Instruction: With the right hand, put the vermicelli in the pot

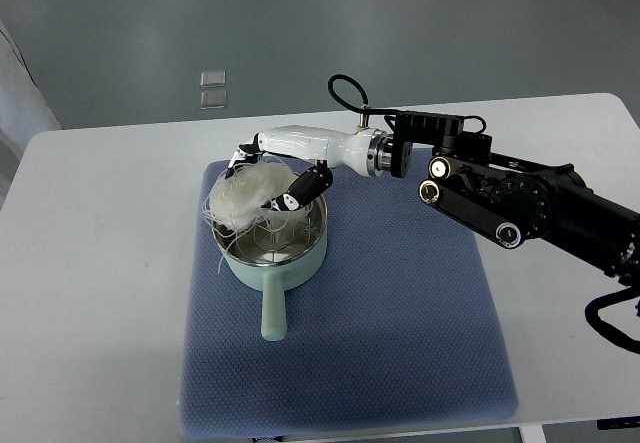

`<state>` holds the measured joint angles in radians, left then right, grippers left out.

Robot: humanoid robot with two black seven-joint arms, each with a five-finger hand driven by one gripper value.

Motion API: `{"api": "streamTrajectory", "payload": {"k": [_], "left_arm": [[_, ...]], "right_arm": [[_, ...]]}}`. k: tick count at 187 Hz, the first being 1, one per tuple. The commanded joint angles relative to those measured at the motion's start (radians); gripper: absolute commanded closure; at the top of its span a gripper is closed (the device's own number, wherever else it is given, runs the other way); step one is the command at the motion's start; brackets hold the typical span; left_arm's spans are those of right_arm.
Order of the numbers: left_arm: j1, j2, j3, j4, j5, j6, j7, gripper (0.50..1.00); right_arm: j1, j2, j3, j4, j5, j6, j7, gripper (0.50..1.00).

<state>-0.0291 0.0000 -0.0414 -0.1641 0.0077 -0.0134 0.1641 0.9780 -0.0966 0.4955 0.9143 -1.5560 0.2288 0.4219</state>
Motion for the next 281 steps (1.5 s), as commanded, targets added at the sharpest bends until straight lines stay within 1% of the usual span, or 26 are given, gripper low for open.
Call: {"api": "streamTrajectory", "payload": {"k": [1, 15, 28, 42, 51, 70, 85, 110, 128, 147, 172, 184, 203, 227, 247, 270, 281], "left_arm": [[0.000, 0.000, 0.000, 0.000, 0.000, 0.000, 0.000, 0.500], [0.000, 0.000, 0.000, 0.000, 0.000, 0.000, 0.000, 0.500], [0.000, 0.000, 0.000, 0.000, 0.000, 0.000, 0.000, 0.500], [0.000, 0.000, 0.000, 0.000, 0.000, 0.001, 0.000, 0.500], [0.000, 0.000, 0.000, 0.000, 0.000, 0.000, 0.000, 0.500], [0.000, 0.000, 0.000, 0.000, 0.000, 0.000, 0.000, 0.500], [0.000, 0.000, 0.000, 0.000, 0.000, 0.000, 0.000, 0.500], [0.000, 0.000, 0.000, 0.000, 0.000, 0.000, 0.000, 0.500], [0.000, 0.000, 0.000, 0.000, 0.000, 0.000, 0.000, 0.500], [0.000, 0.000, 0.000, 0.000, 0.000, 0.000, 0.000, 0.500], [0.000, 0.000, 0.000, 0.000, 0.000, 0.000, 0.000, 0.500], [0.000, 0.000, 0.000, 0.000, 0.000, 0.000, 0.000, 0.500], [0.000, 0.000, 0.000, 0.000, 0.000, 0.000, 0.000, 0.500], [0.000, 0.000, 0.000, 0.000, 0.000, 0.000, 0.000, 0.500], [0.000, 0.000, 0.000, 0.000, 0.000, 0.000, 0.000, 0.500], [0.000, 0.000, -0.002, 0.000, 0.000, 0.000, 0.000, 0.500], [0.002, 0.000, -0.002, 0.000, 0.000, 0.001, 0.000, 0.500]], "right_arm": [[-0.002, -0.002, 0.000, 0.000, 0.002, -0.003, 0.000, 0.715], [-0.002, -0.005, 0.000, 0.000, 0.005, -0.002, 0.000, 0.703], [-0.002, -0.011, 0.002, 0.000, 0.011, -0.002, 0.000, 0.644], [-0.002, -0.017, 0.006, 0.000, 0.014, 0.001, 0.001, 0.634], [-0.002, -0.020, 0.017, 0.001, 0.017, 0.007, 0.005, 0.605], [0.001, -0.045, 0.025, 0.001, 0.030, 0.006, 0.012, 0.603], [0.001, -0.060, 0.069, 0.001, 0.109, 0.014, 0.012, 0.585], [-0.013, -0.066, 0.127, -0.003, 0.284, 0.015, 0.009, 0.585], [-0.081, -0.069, 0.178, -0.012, 0.467, 0.001, 0.003, 0.585], [-0.143, -0.063, 0.241, -0.052, 0.669, -0.013, 0.001, 0.585], [-0.223, -0.058, 0.279, -0.087, 0.910, -0.123, 0.001, 0.585], [-0.255, -0.052, 0.279, -0.101, 1.001, -0.146, 0.003, 0.585], [-0.285, -0.023, 0.279, -0.141, 1.090, -0.171, 0.001, 0.585], [-0.292, 0.005, 0.278, -0.198, 1.180, -0.250, -0.011, 0.585], [-0.292, 0.014, 0.272, -0.233, 1.272, -0.264, -0.064, 0.585], [-0.301, 0.018, 0.273, -0.236, 1.318, -0.253, -0.068, 0.585], [-0.303, 0.020, 0.281, -0.238, 1.318, -0.269, -0.060, 0.583]]}}
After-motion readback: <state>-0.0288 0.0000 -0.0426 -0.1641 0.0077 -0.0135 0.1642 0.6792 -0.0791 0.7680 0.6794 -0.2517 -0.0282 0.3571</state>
